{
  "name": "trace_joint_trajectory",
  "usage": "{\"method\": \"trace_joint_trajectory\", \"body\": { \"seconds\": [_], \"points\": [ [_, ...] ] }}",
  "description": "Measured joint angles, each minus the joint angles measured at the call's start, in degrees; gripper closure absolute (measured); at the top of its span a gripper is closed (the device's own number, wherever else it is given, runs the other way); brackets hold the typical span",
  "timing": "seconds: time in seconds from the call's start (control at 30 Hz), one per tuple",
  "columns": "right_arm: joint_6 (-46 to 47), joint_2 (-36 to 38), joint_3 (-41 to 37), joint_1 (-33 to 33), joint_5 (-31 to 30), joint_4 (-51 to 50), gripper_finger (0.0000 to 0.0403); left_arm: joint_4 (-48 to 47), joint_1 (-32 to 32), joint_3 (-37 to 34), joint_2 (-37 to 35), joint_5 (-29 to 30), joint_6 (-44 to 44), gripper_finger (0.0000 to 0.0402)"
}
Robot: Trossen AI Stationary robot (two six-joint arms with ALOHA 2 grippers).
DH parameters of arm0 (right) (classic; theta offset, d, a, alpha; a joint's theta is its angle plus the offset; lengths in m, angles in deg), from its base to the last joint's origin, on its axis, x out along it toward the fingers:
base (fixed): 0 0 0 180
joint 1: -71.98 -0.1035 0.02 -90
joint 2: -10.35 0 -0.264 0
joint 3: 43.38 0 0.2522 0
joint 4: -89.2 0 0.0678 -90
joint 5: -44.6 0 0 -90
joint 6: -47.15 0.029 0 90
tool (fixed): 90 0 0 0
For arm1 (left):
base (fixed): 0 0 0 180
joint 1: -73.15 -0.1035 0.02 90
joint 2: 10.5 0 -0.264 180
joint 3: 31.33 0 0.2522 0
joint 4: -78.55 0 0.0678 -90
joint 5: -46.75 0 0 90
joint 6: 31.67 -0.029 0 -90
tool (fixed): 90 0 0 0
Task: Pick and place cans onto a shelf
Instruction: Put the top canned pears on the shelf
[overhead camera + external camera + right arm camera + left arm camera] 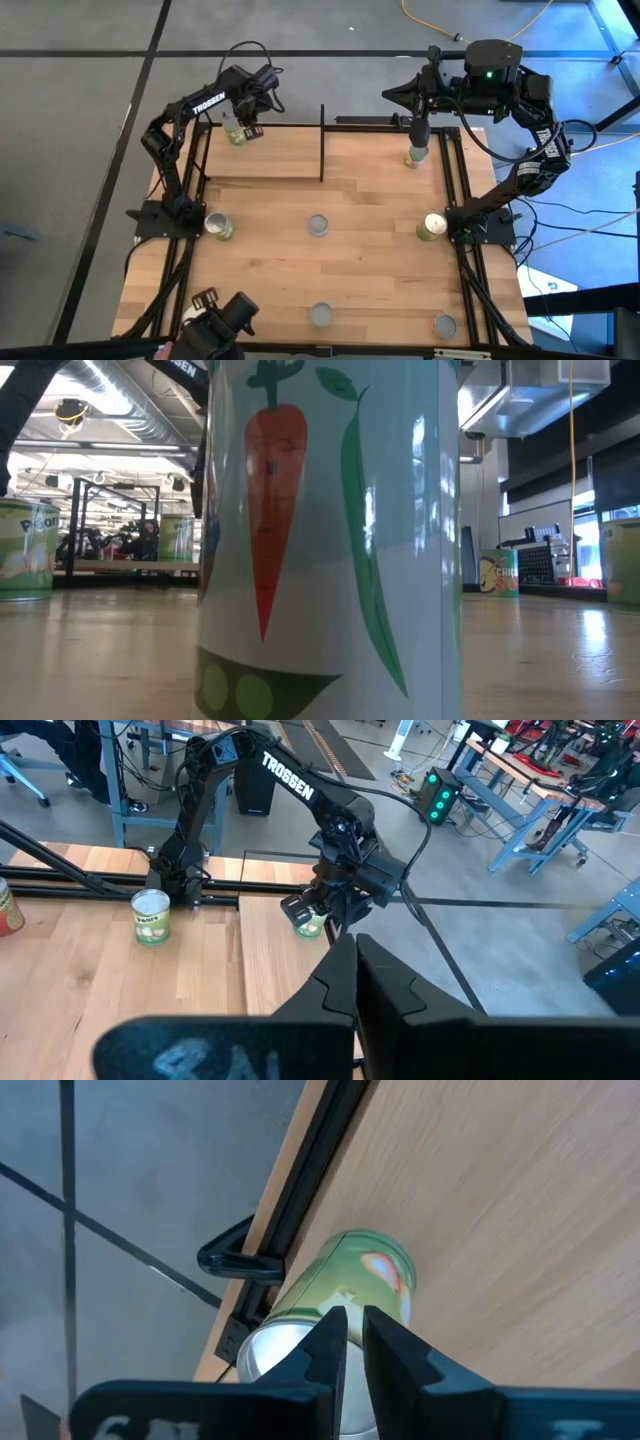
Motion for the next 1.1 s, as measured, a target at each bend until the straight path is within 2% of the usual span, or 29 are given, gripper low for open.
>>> {"method": "trace_joint_trajectory", "body": {
  "seconds": [1.1],
  "points": [
    [0.0, 0.0, 0.0, 0.0, 0.0, 0.0, 0.0398, -4.4, -6.2, 0.0, 0.0, 2.3, -0.5, 0.0372]
  ]
}}
